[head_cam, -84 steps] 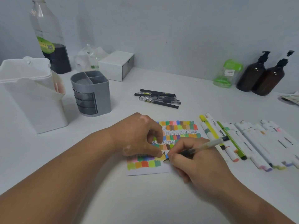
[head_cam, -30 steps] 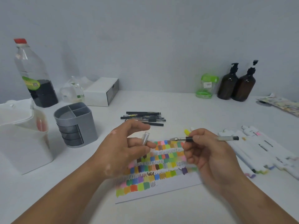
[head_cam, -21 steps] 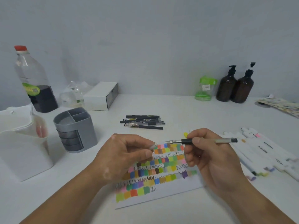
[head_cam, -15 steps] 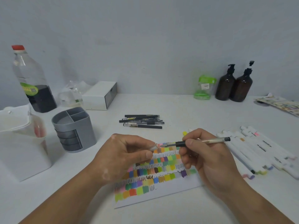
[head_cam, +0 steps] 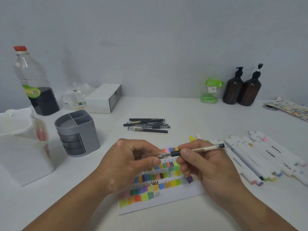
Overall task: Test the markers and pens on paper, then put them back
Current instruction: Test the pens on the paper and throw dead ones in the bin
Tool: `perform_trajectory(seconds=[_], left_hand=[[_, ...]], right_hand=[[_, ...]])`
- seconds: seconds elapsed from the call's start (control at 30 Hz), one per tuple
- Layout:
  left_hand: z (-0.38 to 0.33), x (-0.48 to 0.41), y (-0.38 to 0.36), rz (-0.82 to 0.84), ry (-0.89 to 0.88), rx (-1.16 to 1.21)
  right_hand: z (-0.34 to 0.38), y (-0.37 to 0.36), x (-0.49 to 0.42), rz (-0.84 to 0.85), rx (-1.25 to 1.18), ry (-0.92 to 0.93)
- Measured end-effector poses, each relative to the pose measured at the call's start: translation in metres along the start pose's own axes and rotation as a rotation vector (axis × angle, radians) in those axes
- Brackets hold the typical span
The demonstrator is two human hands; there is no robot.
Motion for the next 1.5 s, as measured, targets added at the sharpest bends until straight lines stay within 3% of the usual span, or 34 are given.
perform_trajectory(seconds=[0.3, 0.47, 0.67, 0.83, 0.93, 1.17, 1.33, 1.43, 1.5], left_hand=[[-0.024, 0.008, 0.007, -0.225, -0.19, -0.227], [-0.009, 0.002, -0.003, -0.067, -0.094, -0.015], [0.006, -0.007, -0.002, -0.044, -0.045, -0.128], [0.016, -0.008, -0.003, -0.001, -0.004, -0.129], [0.016, -0.009, -0.01, 0.011, -0.016, -0.096], [0.027, -0.011, -0.016, 0.047, 0.02, -0.412], [0.036, -0.012, -0.005, 0.01, 0.053, -0.458], [0.041, -0.012, 0.004, -0.052, 0.076, -0.419], [0.043, -0.013, 0.008, -0.089, 0.08, -0.399]], right_hand=[[-0.004, -0.009, 0.005, -0.039, -0.141, -0.005], [-0.008, -0.011, 0.004, -0.029, -0.112, -0.047], [0.024, 0.022, -0.002, -0.018, 0.111, -0.031], [0.01, 0.003, 0.005, 0.155, 0.755, -0.04], [-0.009, -0.008, 0.009, 0.228, 0.958, -0.102], [0.02, 0.042, -0.003, -0.244, 1.224, -0.079], [0.01, 0.048, -0.005, -0.278, 1.381, -0.085], [0.024, 0.035, -0.009, -0.326, 1.429, 0.11], [0.022, 0.017, -0.025, -0.237, 1.447, 0.162]])
Point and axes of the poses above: each hand's wrist, its own x-axis away from the middle knuckle, its own y-axis out of the back of the hand, z = x × y, the point moved 7 cm from there along -x, towards the middle knuckle, and after that the axes turned 14 degrees about -x, right-handed, at the moved point
